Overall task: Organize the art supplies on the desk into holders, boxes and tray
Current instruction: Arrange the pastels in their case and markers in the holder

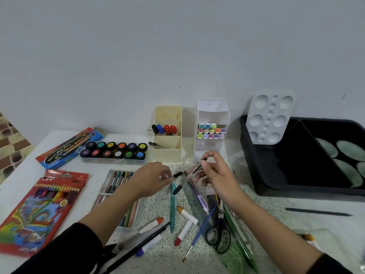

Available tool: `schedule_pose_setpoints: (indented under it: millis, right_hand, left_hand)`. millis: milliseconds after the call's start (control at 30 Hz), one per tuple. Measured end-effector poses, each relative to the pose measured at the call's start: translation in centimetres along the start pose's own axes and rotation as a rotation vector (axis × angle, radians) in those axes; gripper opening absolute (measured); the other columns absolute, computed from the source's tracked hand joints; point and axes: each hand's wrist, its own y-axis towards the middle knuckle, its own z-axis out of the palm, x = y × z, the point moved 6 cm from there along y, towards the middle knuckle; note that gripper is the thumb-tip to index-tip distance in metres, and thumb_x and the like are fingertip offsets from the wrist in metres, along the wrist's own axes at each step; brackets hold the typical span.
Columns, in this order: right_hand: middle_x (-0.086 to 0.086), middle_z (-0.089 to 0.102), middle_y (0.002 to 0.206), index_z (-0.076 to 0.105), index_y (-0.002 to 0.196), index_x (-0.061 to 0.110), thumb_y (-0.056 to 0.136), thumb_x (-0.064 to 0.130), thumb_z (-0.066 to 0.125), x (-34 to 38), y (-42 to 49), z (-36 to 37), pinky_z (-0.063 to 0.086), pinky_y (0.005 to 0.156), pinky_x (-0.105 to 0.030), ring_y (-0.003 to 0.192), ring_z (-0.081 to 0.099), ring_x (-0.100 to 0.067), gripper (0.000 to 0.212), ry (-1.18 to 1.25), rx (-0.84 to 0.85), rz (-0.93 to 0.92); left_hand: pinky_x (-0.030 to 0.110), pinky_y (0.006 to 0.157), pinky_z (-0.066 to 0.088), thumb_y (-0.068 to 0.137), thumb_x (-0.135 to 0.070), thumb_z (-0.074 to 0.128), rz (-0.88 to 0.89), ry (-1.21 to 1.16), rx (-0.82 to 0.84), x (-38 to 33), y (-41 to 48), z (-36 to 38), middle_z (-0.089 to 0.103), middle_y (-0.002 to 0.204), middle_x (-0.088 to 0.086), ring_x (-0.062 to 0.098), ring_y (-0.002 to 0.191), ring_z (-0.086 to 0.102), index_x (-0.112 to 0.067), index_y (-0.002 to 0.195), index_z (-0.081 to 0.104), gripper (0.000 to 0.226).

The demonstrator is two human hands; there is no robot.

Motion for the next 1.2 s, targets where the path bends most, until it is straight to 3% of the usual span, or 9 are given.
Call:
schedule_pose_setpoints:
  millis: [200, 333, 533, 667, 767, 867, 1033, 1133, 1200]
  right_hand:
    - [-0.008, 0.073, 0.098, 0.042, 0.108, 0.025, 0.107, 0.020, 0.038, 3.3, 0.1, 0.1, 0.049, 0.061, -0.042, 0.074, 0.072, -0.027, 0.006, -0.036, -0.082, -0.216]
    - [0.005, 0.071, 0.097, 0.042, 0.112, 0.032, 0.108, 0.025, 0.039, 5.7, 0.4, 1.3, 0.056, 0.065, -0.050, 0.080, 0.072, -0.022, 0.009, -0.259, -0.106, -0.420]
    - [0.007, 0.069, 0.094, 0.053, 0.116, 0.022, 0.107, 0.033, 0.040, 6.3, 2.5, 2.7, 0.056, 0.074, -0.041, 0.082, 0.066, -0.010, 0.020, -0.455, -0.129, -0.479]
    - [0.001, 0.066, 0.089, 0.057, 0.116, 0.017, 0.108, 0.029, 0.040, 6.6, 4.0, 3.6, 0.052, 0.071, -0.035, 0.081, 0.063, -0.011, 0.022, -0.554, -0.139, -0.521]
    - [-0.007, 0.064, 0.085, 0.057, 0.113, 0.013, 0.108, 0.023, 0.042, 6.7, 5.2, 4.3, 0.047, 0.070, -0.036, 0.078, 0.060, -0.021, 0.019, -0.655, -0.133, -0.546]
    - [-0.007, 0.065, 0.086, 0.057, 0.112, 0.011, 0.107, 0.021, 0.043, 6.0, 6.5, 4.8, 0.045, 0.070, -0.036, 0.076, 0.059, -0.021, 0.018, -0.697, -0.101, -0.516]
    - [0.000, 0.059, 0.085, 0.059, 0.110, 0.012, 0.106, 0.019, 0.047, 4.5, 8.0, 5.2, 0.038, 0.061, -0.025, 0.074, 0.053, -0.015, 0.014, -0.726, -0.041, -0.459]
    - [0.002, 0.058, 0.098, 0.064, 0.112, 0.015, 0.105, 0.023, 0.051, 3.2, 8.5, 5.3, 0.036, 0.071, -0.014, 0.086, 0.050, -0.012, 0.017, -0.776, 0.020, -0.439]
    - [0.001, 0.061, 0.102, 0.065, 0.115, 0.017, 0.104, 0.025, 0.053, 2.5, 8.6, 5.3, 0.043, 0.076, -0.023, 0.090, 0.053, -0.013, 0.018, -0.785, 0.057, -0.436]
  left_hand:
    - [0.024, 0.079, 0.050, 0.096, -0.034, 0.063, 0.000, 0.136, -0.034, 1.1, -2.7, -0.3, 0.065, 0.103, -0.012, 0.004, 0.087, 0.055, -0.030, 0.115, 0.067, 0.020]
    - [0.024, 0.079, 0.054, 0.097, -0.026, 0.061, 0.030, 0.037, -0.208, 0.2, -4.6, -3.7, 0.065, 0.097, -0.013, -0.001, 0.085, 0.059, -0.027, 0.109, 0.072, 0.016]
    - [0.013, 0.070, 0.050, 0.086, -0.018, 0.078, 0.102, -0.229, -0.598, -2.1, -7.2, -11.3, 0.068, 0.084, -0.013, 0.002, 0.078, 0.062, -0.019, 0.094, 0.077, 0.008]
    - [0.009, 0.070, 0.047, 0.084, -0.018, 0.080, 0.169, -0.272, -0.719, -2.9, -6.1, -13.2, 0.070, 0.085, -0.010, 0.001, 0.077, 0.063, -0.017, 0.094, 0.076, 0.010]
    - [0.009, 0.070, 0.047, 0.083, -0.016, 0.082, 0.185, -0.204, -0.690, -3.2, -4.1, -12.8, 0.070, 0.083, -0.008, 0.000, 0.073, 0.061, -0.017, 0.094, 0.076, 0.013]
    - [0.029, 0.069, 0.054, 0.081, -0.020, 0.083, 0.190, -0.090, -0.609, -2.9, -1.9, -11.5, 0.072, 0.080, -0.005, 0.006, 0.066, 0.059, -0.015, 0.091, 0.078, 0.012]
    - [0.029, 0.066, 0.035, 0.083, -0.039, 0.079, 0.075, -0.033, -0.542, -0.4, 0.5, -10.1, 0.072, 0.084, -0.009, 0.012, 0.079, 0.049, -0.026, 0.096, 0.078, 0.018]
    - [0.034, 0.070, 0.042, 0.081, -0.043, 0.078, 0.108, -0.019, -0.489, -0.1, 0.9, -9.2, 0.074, 0.083, -0.008, 0.016, 0.083, 0.051, -0.030, 0.100, 0.079, 0.023]
    - [0.041, 0.075, 0.048, 0.082, -0.043, 0.077, 0.126, 0.015, -0.448, -0.2, 1.1, -8.6, 0.075, 0.086, -0.007, 0.018, 0.085, 0.053, -0.030, 0.104, 0.078, 0.026]
